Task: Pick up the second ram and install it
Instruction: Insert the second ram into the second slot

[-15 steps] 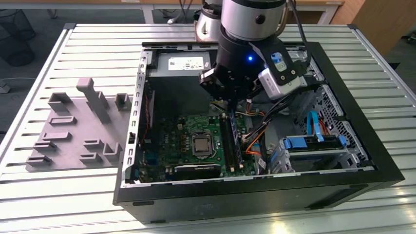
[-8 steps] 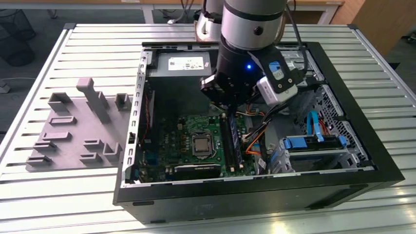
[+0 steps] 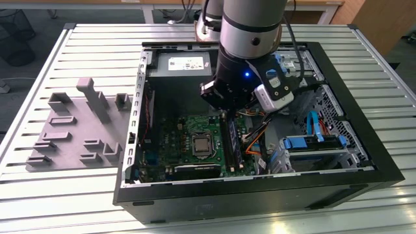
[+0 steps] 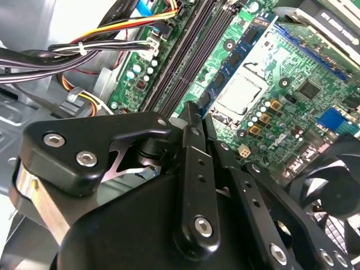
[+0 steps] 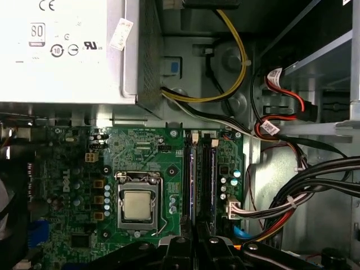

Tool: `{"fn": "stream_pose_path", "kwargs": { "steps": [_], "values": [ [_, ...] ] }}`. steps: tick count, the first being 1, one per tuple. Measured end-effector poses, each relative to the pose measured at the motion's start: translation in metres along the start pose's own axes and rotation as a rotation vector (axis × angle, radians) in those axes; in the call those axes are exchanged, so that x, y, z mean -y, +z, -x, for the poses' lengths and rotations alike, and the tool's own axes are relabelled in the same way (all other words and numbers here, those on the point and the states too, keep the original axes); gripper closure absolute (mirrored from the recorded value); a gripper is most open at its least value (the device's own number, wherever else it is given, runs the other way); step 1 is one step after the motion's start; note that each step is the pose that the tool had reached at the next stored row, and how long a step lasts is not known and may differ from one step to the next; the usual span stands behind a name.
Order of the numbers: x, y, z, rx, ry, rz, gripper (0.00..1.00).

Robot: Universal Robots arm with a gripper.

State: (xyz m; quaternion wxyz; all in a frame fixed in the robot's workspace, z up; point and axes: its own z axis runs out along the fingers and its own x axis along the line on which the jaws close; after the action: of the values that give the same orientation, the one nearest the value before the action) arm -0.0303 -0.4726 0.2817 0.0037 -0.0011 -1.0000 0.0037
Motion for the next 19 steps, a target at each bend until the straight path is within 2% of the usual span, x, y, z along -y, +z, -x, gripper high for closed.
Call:
{"fn": "stream_pose_path", "kwargs": {
  "steps": [8,13,19],
  "values": [
    [-0.0001,0.0145,0.0014,0.0001,0.0,0.0,0.86],
    [-0.0001,0.0162,0.0015,0.0,0.0,-0.0001,0.86],
    [-0.0002,0.0262,0.0055,0.0,0.0,-0.0001,0.86]
  ]
}}
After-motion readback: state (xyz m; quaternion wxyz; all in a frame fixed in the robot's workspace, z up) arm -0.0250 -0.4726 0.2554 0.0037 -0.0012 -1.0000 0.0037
